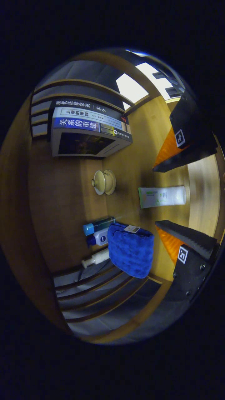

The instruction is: Pull open the drawer, take out the items inside it, and place them on the countertop above the cabinet.

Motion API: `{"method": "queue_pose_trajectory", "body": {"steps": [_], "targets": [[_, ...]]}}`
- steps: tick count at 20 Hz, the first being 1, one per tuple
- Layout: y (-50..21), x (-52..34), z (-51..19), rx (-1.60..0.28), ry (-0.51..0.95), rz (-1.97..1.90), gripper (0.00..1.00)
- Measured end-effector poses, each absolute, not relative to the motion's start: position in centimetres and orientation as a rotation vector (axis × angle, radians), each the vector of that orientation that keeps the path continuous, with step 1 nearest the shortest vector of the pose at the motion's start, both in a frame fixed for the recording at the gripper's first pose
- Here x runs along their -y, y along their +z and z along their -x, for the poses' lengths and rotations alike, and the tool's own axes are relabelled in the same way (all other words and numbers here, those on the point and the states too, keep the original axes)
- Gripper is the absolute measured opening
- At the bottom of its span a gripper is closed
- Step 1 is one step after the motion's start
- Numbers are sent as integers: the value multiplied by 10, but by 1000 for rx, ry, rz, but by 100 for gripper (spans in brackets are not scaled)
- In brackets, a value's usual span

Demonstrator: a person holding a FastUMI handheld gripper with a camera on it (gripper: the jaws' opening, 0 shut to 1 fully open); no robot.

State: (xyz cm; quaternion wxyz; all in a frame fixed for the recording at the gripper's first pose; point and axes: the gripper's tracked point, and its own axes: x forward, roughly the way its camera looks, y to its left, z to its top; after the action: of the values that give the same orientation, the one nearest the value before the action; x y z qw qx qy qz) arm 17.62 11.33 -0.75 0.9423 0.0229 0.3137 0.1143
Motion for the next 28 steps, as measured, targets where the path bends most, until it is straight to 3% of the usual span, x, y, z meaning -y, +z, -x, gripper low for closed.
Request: {"method": "queue_pose_trajectory", "body": {"steps": [12,28], "targets": [[20,-92,-77,-394,244,-11,99],[-63,-62,55,-348,246,8,99]]}}
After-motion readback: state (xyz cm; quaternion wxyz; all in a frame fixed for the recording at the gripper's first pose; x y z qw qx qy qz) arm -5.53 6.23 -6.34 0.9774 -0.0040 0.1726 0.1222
